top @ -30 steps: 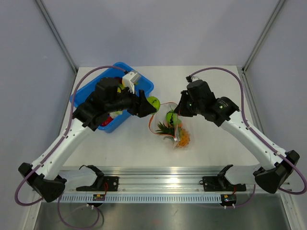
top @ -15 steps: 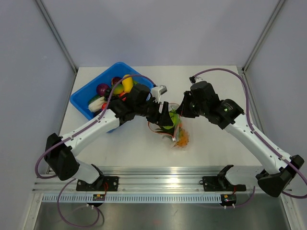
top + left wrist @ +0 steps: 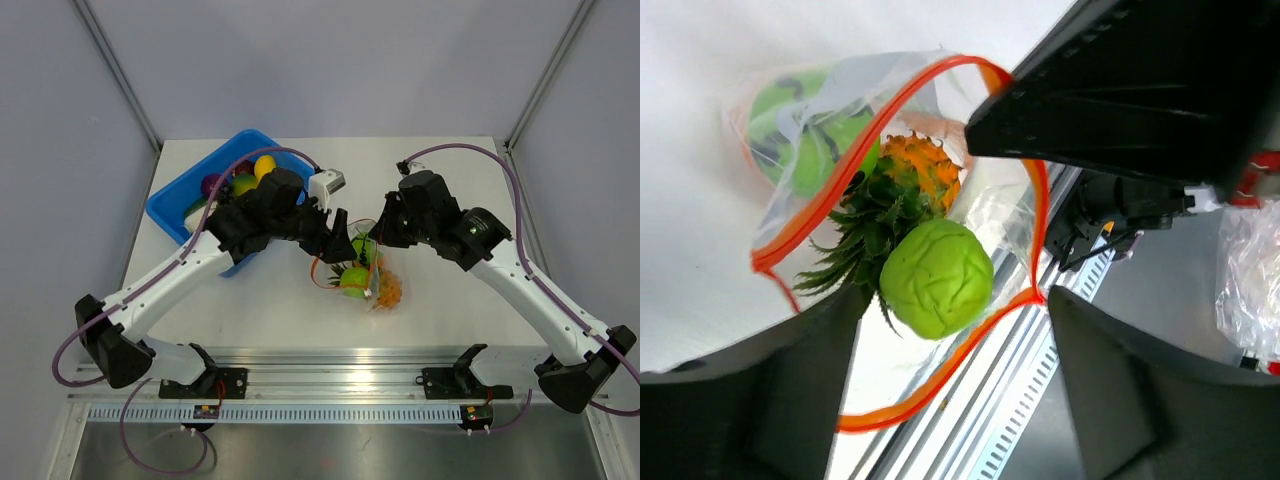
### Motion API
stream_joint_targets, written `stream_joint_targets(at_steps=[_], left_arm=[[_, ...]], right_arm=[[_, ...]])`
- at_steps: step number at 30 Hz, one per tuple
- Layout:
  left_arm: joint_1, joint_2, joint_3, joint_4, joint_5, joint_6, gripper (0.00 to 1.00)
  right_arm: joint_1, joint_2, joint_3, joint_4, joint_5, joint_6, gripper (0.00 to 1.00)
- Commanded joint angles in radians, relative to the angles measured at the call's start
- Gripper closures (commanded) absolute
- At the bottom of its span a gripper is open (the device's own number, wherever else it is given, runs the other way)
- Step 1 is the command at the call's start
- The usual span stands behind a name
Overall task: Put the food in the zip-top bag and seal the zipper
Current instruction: Place the fake fruit in the zipper food storage bag, then pick up the fake fruit from the bin.
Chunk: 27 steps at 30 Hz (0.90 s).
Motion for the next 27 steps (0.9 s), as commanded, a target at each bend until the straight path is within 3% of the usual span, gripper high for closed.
stream_joint_targets(at_steps=[1, 2, 4, 5, 7, 9, 10, 11, 12, 13, 15, 23, 27], left_arm=[[0.002, -0.085, 0.058, -0.023, -0.050, 0.053, 0.34], [0.007, -0.090, 0.058, -0.027, -0.053, 0.053, 0.47], [0.016, -0.103, 0.061, -0.050, -0.067, 0.065, 0.61], [0.036, -0.108, 0.064, -0.061, -0.075, 0.069, 0.75], [0.071, -0.119, 0.067, -0.085, -0.101, 0.078, 0.87], [0.164, -0.123, 0.081, -0.102, -0.118, 0.084, 0.90], [0.207, -0.125, 0.084, -0.108, -0.119, 0.084, 0.89], [0.296, -0.123, 0.089, -0.105, -0.127, 0.081, 0.78], [0.338, -0.120, 0.099, -0.101, -0.147, 0.078, 0.36], [0.371, -0.113, 0.113, -0.110, -0.249, 0.076, 0.25], [0.453, -0.059, 0.144, -0.128, -0.349, 0.079, 0.14], [0.632, 0.200, 0.286, -0.098, -0.530, 0.035, 0.01], [0.651, 0.357, 0.407, -0.102, -0.544, 0.067, 0.05]], right_arm=[[0.006, -0.009, 0.012, 0.040, 0.001, 0.002, 1.00], [0.006, -0.004, 0.014, 0.040, 0.000, -0.001, 1.00], [0.006, -0.003, 0.011, 0.042, -0.003, -0.005, 1.00], [0.006, -0.004, 0.011, 0.042, -0.003, -0.005, 1.00], [0.006, -0.006, 0.006, 0.040, -0.005, -0.008, 1.00], [0.006, -0.012, 0.003, 0.040, -0.006, -0.008, 1.00], [0.006, -0.015, -0.001, 0.042, -0.006, -0.006, 1.00], [0.006, -0.020, -0.004, 0.045, -0.008, -0.005, 1.00], [0.006, -0.023, -0.007, 0.048, -0.009, -0.005, 1.00], [0.006, -0.023, -0.009, 0.048, -0.009, -0.003, 1.00], [0.006, -0.024, -0.012, 0.054, -0.012, -0.005, 1.00], [0.006, 0.003, -0.003, 0.057, -0.017, -0.012, 1.00], [0.005, 0.026, 0.003, 0.068, -0.025, -0.018, 1.00]])
